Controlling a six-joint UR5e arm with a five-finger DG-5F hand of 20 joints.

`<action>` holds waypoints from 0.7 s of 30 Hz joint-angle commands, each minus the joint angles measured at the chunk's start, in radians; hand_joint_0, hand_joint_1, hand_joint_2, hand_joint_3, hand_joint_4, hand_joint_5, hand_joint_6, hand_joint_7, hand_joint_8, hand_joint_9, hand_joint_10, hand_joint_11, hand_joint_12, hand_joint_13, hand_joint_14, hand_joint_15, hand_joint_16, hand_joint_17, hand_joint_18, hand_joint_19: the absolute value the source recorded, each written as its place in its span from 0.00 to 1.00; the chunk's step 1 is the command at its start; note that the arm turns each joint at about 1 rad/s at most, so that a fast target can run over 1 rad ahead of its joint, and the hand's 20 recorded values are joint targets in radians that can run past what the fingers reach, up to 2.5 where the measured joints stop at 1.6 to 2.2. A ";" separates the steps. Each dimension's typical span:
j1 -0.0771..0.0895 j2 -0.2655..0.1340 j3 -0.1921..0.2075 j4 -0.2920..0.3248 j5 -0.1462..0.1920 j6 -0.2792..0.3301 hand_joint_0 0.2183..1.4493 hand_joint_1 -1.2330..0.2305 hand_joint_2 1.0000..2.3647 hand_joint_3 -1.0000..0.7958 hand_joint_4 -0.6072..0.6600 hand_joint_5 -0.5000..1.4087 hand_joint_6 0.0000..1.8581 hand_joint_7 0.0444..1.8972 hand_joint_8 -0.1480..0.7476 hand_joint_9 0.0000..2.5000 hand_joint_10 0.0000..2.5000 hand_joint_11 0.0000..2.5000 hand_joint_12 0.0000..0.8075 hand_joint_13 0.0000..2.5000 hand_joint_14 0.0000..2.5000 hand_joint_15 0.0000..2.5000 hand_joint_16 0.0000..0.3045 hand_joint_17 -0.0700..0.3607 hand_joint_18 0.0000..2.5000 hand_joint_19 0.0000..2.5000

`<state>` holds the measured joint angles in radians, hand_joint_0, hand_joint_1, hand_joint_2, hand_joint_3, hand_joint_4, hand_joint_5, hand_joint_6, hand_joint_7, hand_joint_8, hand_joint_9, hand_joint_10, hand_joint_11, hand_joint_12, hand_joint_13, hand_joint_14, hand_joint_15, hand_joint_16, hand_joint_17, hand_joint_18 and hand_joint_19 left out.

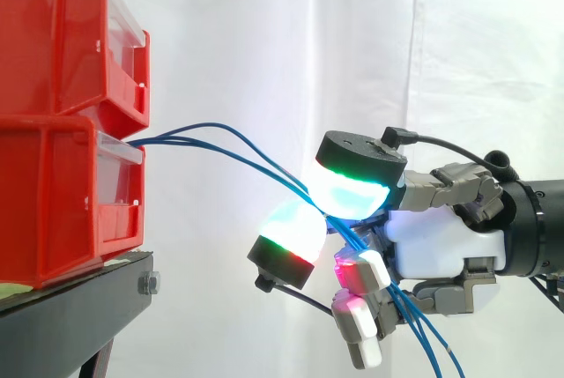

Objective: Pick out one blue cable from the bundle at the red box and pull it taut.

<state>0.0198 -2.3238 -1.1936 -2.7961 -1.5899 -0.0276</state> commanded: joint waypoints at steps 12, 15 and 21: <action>-0.008 0.000 0.000 0.000 -0.016 0.000 0.29 0.42 0.00 0.28 0.57 0.19 0.48 0.43 0.53 0.50 0.01 0.25 0.50 0.45 0.01 0.21 0.17 0.43 0.38 0.22; -0.009 0.000 0.005 0.001 -0.016 0.000 0.32 0.43 0.00 0.28 0.55 0.19 0.48 0.45 0.53 0.50 0.01 0.25 0.49 0.46 0.01 0.22 0.16 0.42 0.39 0.22; -0.009 0.000 0.008 0.001 -0.016 0.000 0.34 0.39 0.00 0.32 0.52 0.20 0.49 0.46 0.53 0.51 0.01 0.25 0.49 0.46 0.01 0.22 0.16 0.42 0.39 0.22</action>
<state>0.0111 -2.3236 -1.1871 -2.7952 -1.6061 -0.0276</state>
